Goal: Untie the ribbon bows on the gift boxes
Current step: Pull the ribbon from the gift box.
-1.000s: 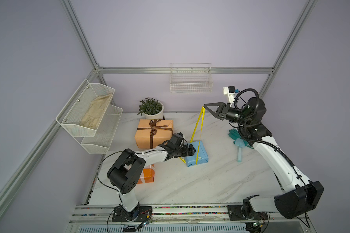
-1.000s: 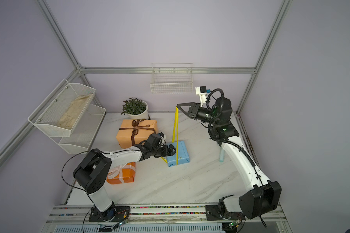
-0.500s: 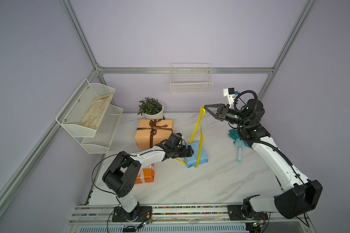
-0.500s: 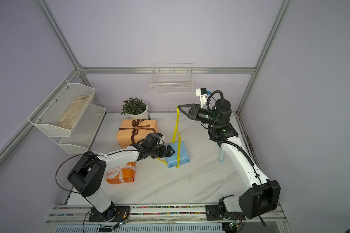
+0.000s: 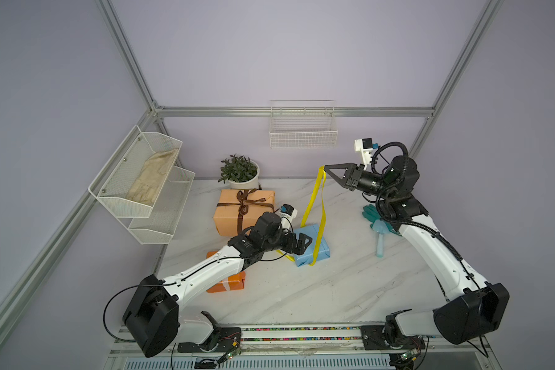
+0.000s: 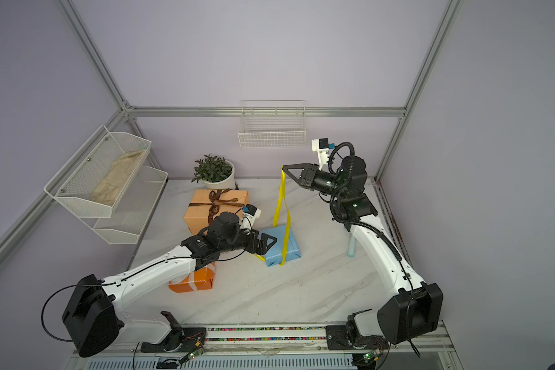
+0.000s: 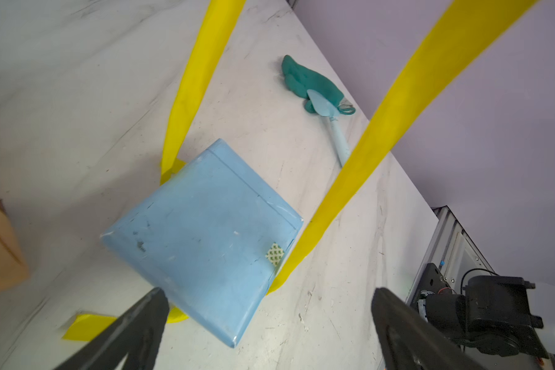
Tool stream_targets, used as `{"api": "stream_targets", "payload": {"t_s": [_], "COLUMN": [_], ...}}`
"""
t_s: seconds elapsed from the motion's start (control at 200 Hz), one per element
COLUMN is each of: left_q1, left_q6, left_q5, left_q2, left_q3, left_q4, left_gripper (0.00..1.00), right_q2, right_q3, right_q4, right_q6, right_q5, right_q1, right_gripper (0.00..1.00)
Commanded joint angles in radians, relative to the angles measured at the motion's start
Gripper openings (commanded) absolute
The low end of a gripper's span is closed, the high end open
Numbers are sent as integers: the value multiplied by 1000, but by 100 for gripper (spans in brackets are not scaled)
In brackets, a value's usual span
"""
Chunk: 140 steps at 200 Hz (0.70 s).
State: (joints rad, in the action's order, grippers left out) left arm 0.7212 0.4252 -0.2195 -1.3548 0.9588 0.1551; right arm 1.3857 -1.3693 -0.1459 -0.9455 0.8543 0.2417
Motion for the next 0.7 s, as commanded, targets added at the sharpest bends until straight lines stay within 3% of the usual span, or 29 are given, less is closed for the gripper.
{"api": "stream_targets", "payload": {"t_s": [0.0, 0.16, 0.33, 0.695], "left_q1": [34, 59, 42, -19], "left_q6": [-108, -137, -99, -169], "left_q5": [9, 21, 217, 210], "left_q2": [-36, -156, -191, -259], "left_q3": [32, 87, 74, 85], "left_q4": [-161, -240, -301, -397], "left_gripper": [100, 100, 100, 100], "right_q2": [-1, -4, -10, -114], "right_q3": [-25, -41, -42, 37], "right_q4": [-20, -11, 0, 44], "right_q6": [-11, -13, -19, -26], "right_q5": [-2, 0, 11, 20], "right_q1": [-6, -6, -6, -5], "right_gripper": [0, 0, 0, 0]}}
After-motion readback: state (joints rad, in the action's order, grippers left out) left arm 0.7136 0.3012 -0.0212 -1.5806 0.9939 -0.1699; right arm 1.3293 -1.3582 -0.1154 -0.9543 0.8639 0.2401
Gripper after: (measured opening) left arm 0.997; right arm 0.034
